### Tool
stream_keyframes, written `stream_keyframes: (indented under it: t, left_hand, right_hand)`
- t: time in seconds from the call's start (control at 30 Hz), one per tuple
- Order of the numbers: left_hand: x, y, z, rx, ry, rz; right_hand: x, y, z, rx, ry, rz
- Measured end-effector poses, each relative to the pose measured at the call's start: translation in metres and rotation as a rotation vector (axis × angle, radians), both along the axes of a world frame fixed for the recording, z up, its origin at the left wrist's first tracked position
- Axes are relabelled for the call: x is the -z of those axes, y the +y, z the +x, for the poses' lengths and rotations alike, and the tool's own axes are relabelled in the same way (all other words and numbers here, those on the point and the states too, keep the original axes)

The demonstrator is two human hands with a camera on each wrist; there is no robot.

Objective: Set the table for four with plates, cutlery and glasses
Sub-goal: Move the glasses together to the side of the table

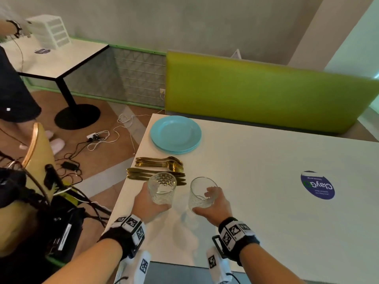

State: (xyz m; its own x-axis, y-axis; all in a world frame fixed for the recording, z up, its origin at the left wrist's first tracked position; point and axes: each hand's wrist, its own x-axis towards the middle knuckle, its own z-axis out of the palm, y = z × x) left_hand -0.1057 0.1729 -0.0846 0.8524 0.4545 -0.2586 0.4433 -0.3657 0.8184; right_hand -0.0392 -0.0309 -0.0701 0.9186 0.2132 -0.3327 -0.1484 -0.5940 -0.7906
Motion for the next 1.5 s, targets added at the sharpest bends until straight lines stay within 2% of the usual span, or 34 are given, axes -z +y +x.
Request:
stream_keyframes:
  t: [0.23,0.33,0.7,0.83,1.03,1.5]
  left_hand:
    - [0.009,0.035,-0.008,0.069,-0.01,0.056]
    - [0.024,0.05,-0.011,0.071,-0.015,0.036]
    - [0.037,0.069,-0.011,0.082,0.004,-0.11]
    - [0.06,0.078,-0.001,0.097,-0.002,-0.083]
    - [0.049,0.075,0.002,0.081,-0.017,-0.1]
    - [0.045,0.073,0.011,0.072,-0.075,-0.107]
  right_hand:
    - [0.003,0.029,-0.018,0.047,0.033,-0.06]
    - [0.008,0.043,-0.031,0.101,0.05,-0.076]
    - [0.019,0.088,-0.056,0.217,0.069,-0.091]
    - [0.019,0.098,-0.054,0.256,0.065,-0.096]
    - [0.02,0.107,-0.049,0.323,0.058,-0.081]
    - [0.02,0.117,-0.033,0.345,0.063,-0.067]
